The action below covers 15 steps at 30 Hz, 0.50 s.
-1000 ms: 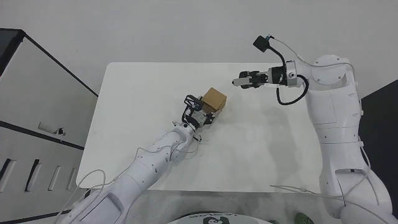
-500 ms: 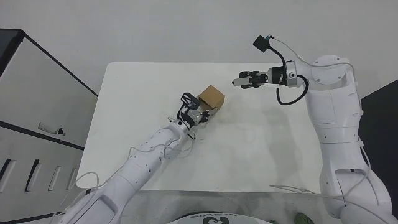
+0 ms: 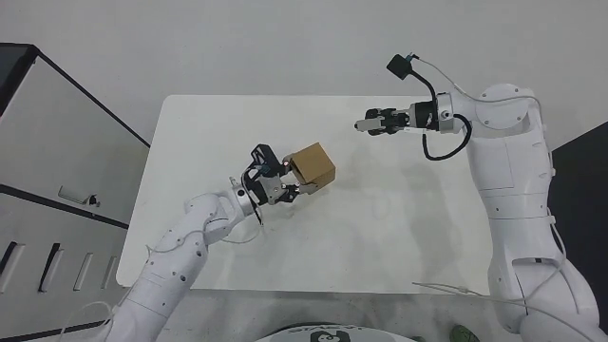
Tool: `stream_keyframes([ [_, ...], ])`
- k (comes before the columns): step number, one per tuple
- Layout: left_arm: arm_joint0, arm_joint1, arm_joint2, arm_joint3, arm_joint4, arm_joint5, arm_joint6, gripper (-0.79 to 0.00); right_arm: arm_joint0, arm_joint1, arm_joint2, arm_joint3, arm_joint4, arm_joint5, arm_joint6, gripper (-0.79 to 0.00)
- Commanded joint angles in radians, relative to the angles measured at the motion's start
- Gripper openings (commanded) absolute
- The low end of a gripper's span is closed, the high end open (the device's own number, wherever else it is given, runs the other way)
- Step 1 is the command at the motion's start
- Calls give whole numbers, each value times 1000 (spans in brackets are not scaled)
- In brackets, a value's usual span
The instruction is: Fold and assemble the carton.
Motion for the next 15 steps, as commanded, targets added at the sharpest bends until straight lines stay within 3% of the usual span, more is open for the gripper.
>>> stream_keyframes([
  [1, -2, -1, 2, 4, 1, 4, 1, -785, 0, 0, 0, 0, 0, 0, 0, 0],
  [10, 3, 0, 2, 4, -7, 4, -5, -785, 0, 0, 0, 0, 0, 0, 0, 0],
  [15, 35, 24, -91, -81, -42, -96, -7, -785, 0, 0, 0, 0, 0, 0, 0, 0],
])
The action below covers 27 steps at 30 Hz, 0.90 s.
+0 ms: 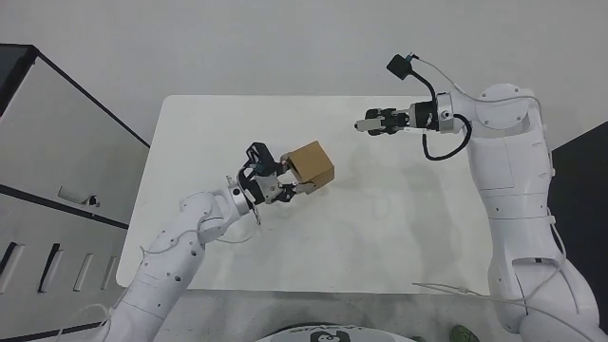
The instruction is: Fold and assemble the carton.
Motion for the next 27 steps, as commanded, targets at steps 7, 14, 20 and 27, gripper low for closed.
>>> stream_keyframes([
  [7, 129, 51, -207, -277, -81, -187, -81, -785, 0, 0, 0, 0, 0, 0, 0, 0],
  [14, 153, 55, -232, -328, -92, -189, -101, -785, 0, 0, 0, 0, 0, 0, 0, 0],
  [20, 153, 55, -232, -328, -92, -189, -101, -785, 0, 0, 0, 0, 0, 0, 0, 0],
  [27, 131, 66, -244, -472, -110, -246, -126, -785, 0, 0, 0, 0, 0, 0, 0, 0],
])
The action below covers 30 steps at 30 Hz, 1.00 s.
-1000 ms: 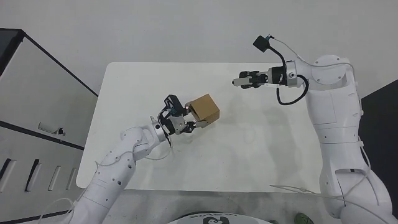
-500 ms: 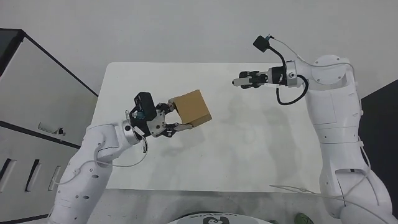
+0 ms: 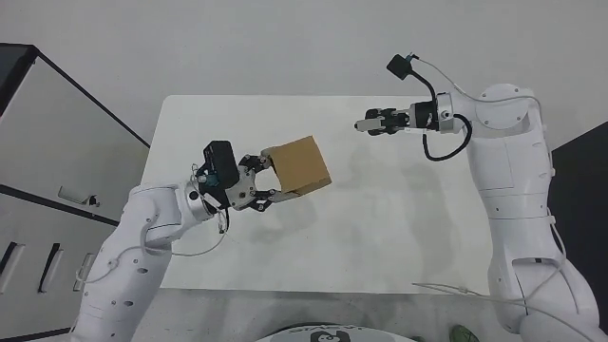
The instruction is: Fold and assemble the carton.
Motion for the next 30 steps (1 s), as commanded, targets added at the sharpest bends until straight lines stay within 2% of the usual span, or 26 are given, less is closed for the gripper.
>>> stream_keyframes([
  [1, -11, 4, -8, -54, -17, -16, -28, -785, 0, 0, 0, 0, 0, 0, 0, 0],
  [6, -5, 23, -33, -217, -47, -19, -103, -785, 0, 0, 0, 0, 0, 0, 0, 0],
  [30, -5, 23, -33, -217, -47, -19, -103, -785, 0, 0, 0, 0, 0, 0, 0, 0],
])
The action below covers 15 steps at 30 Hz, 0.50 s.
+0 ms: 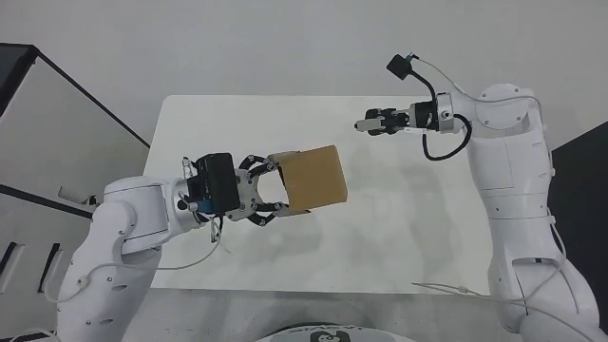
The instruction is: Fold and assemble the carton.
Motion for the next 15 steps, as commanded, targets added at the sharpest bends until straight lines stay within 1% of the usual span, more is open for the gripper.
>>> stream_keyframes([
  [1, 0, 0, 0, 0, 0, 0, 0, -785, 0, 0, 0, 0, 0, 0, 0, 0],
  [5, 0, 0, 0, -2, -1, 9, 2, -785, 0, 0, 0, 0, 0, 0, 0, 0],
  [7, -20, 1, -7, -10, -10, 5, 20, -785, 0, 0, 0, 0, 0, 0, 0, 0],
  [10, -82, 7, -18, -28, -42, 0, 27, -785, 0, 0, 0, 0, 0, 0, 0, 0],
  [15, -201, 31, -4, -41, -95, 0, 15, -785, 0, 0, 0, 0, 0, 0, 0, 0],
])
